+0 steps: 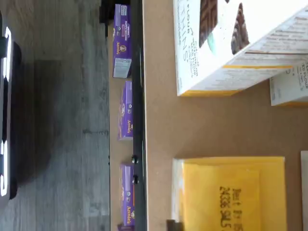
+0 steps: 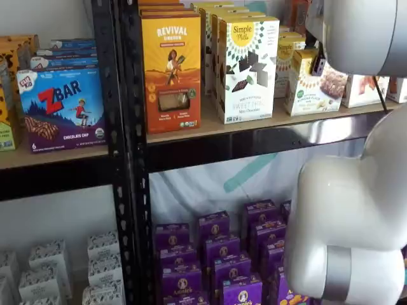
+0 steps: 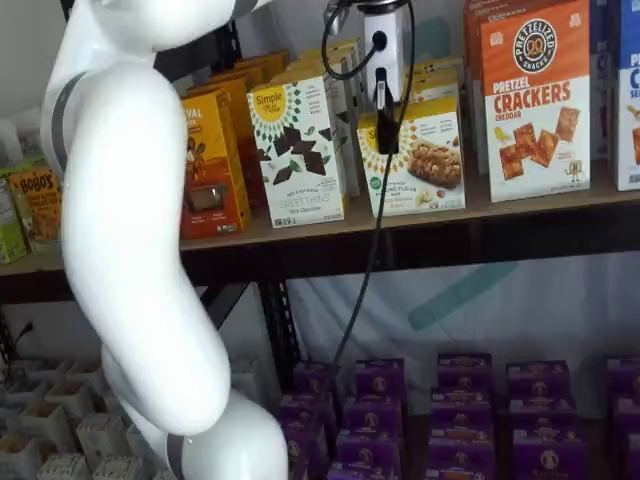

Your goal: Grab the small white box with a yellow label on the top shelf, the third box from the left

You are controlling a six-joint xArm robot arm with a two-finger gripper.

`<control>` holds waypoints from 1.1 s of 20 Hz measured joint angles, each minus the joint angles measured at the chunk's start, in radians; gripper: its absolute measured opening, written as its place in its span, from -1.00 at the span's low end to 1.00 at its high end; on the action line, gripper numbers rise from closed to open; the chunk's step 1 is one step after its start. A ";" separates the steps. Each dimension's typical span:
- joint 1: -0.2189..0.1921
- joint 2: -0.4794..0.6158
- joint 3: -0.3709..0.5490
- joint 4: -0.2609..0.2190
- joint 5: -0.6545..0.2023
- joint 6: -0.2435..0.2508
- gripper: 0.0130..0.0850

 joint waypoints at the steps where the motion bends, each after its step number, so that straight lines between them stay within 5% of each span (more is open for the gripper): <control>1: -0.004 -0.004 0.004 0.002 -0.001 -0.003 -0.33; 11: -0.010 -0.012 -0.006 0.000 0.037 -0.005 -0.44; 22: -0.002 -0.109 0.039 -0.068 0.154 0.001 -0.44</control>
